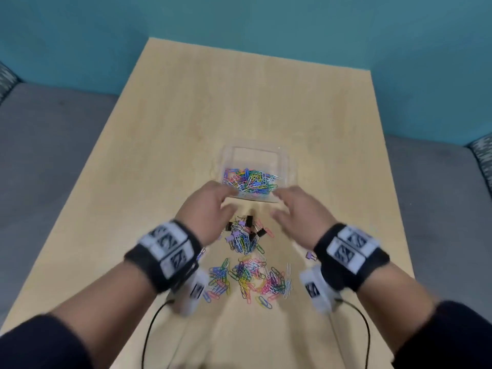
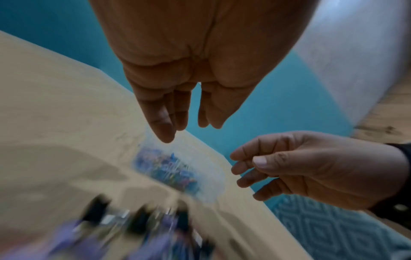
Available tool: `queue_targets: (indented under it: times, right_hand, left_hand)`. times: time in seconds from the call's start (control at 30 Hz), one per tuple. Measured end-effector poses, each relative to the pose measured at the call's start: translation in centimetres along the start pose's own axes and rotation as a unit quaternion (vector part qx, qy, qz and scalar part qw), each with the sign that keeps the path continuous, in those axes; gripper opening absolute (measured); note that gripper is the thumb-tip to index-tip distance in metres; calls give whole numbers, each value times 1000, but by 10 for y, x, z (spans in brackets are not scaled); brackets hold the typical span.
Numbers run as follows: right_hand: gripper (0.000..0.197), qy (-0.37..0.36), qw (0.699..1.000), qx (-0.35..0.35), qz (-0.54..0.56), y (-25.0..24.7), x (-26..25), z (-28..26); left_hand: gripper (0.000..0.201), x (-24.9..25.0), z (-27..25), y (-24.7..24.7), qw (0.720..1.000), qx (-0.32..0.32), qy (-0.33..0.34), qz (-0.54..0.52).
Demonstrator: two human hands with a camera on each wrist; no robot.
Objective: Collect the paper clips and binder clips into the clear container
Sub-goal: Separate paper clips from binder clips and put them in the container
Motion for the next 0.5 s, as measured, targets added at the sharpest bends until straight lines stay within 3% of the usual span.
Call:
queue_targets:
  times: [0.13, 0.23, 0.37, 0.5]
  right_hand:
    - [64, 0, 996, -85, -20, 66, 7, -77]
    - [74, 24, 994, -97, -34, 105, 2, -112]
    - [78, 20, 990, -94, -105, 138, -13, -129]
    - [73, -36, 990, -104, -89, 143, -26, -131]
  left_hand:
    - [56, -32, -97, 49, 994, -76, 14, 76]
    - [78, -37, -144, 89, 975, -118, 18, 186]
    - [78, -38, -157, 117, 967, -141, -4, 212]
    - [75, -34, -161, 114, 967, -133, 40, 215]
Point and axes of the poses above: each hand's wrist, its own z-axis towards the middle knuckle, its own y-axis out of the palm, x = y × z, the point moved 5 cm from there along z, towards the middle knuckle, and after that the axes turned 4 degrees about -z, right-handed, at the moved point
